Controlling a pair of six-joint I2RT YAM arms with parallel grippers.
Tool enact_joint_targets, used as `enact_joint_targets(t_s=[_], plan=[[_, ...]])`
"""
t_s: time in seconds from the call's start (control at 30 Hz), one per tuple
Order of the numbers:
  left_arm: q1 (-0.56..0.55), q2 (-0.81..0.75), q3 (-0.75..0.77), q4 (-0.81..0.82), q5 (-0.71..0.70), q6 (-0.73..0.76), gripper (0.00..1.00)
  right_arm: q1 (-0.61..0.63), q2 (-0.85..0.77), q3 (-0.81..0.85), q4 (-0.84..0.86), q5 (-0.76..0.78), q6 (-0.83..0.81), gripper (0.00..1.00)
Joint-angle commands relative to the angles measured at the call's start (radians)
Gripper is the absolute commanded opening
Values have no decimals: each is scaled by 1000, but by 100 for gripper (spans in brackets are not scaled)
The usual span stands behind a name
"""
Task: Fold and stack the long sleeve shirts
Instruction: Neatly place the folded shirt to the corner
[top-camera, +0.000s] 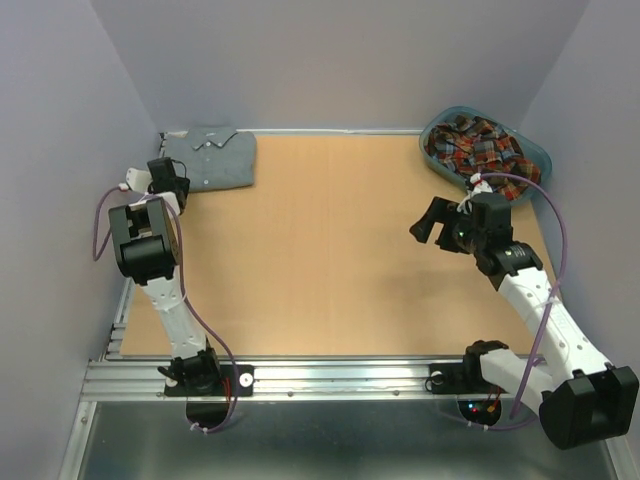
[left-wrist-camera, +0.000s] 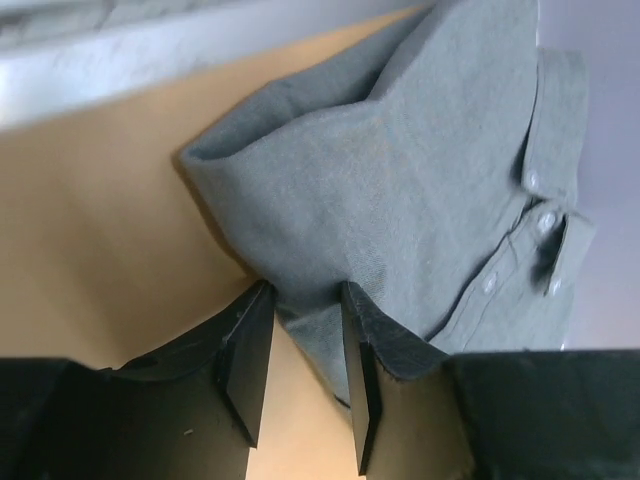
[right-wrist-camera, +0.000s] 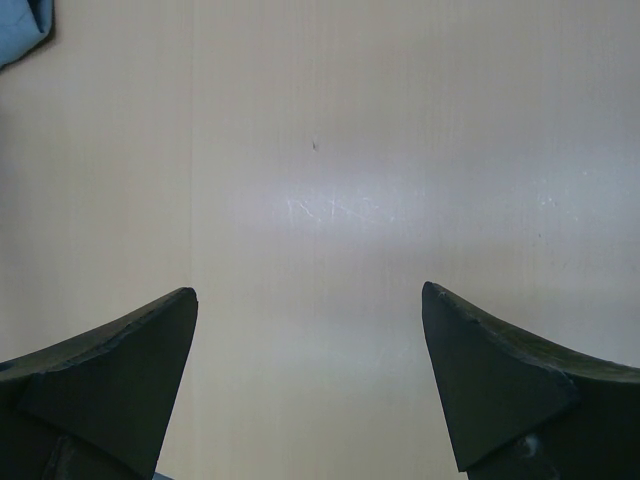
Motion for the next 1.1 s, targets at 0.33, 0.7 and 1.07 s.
enact_joint_targets(t_s=[0.33,0.7,1.07], plan=[[67,-5,132,-98,195,151,75,8,1,28,8,11,-17,98],[60,-767,-248,-193,231,385,93,8,-118,198,-152,353,-83,100],[-115,-1428,-91,-636,135,734,99,9,-360,243,-190,715,-130,100]])
